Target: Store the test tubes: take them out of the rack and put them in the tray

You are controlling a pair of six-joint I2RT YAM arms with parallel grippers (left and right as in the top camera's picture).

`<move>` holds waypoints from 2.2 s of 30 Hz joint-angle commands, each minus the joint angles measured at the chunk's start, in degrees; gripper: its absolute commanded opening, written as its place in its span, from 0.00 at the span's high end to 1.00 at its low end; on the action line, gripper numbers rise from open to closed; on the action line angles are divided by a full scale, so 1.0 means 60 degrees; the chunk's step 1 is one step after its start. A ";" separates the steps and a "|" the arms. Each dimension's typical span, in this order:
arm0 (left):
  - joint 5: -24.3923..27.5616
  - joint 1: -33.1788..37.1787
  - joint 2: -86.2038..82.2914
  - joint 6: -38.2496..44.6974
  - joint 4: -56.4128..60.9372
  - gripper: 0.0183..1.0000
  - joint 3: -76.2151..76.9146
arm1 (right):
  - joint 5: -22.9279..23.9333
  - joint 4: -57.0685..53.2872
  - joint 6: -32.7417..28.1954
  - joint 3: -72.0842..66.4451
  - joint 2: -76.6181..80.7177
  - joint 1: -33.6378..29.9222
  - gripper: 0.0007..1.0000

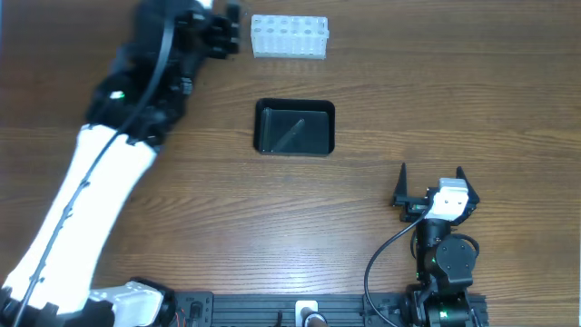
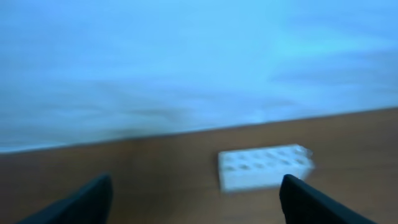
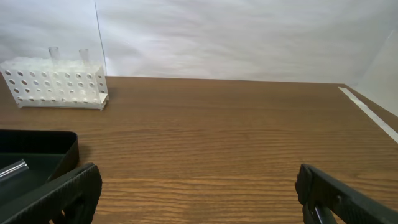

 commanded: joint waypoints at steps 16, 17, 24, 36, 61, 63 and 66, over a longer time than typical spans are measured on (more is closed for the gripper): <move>0.3202 0.2998 -0.6105 0.0969 0.5639 0.00 -0.8317 | -0.0047 -0.0025 -0.0033 -0.0055 -0.0007 -0.0044 0.01; 0.3202 0.3009 -0.6586 0.0969 0.5847 0.00 -0.8859 | -0.0047 -0.0025 -0.0033 -0.0055 -0.0007 -0.0044 0.01; 0.3198 0.3067 -0.9384 0.0973 0.6171 0.00 -1.1486 | -0.0047 -0.0025 -0.0033 -0.0055 -0.0007 -0.0044 0.01; 0.3206 0.3195 -1.2571 0.0965 0.5566 0.00 -1.3897 | -0.0047 -0.0029 -0.0033 -0.0055 -0.0007 -0.0044 0.01; 0.3198 0.3195 -1.3945 0.0929 0.3799 0.00 -1.4906 | -0.0047 -0.0025 -0.0033 -0.0055 -0.0007 -0.0044 0.01; 0.3198 0.3195 -1.3945 0.0929 0.3799 0.00 -1.4906 | -0.0047 -0.0025 -0.0033 -0.0055 -0.0007 -0.0044 0.01; 0.3198 0.3195 -1.3945 0.0929 0.3799 0.00 -1.4906 | -0.0047 -0.0025 -0.0033 -0.0055 -0.0007 -0.0044 0.01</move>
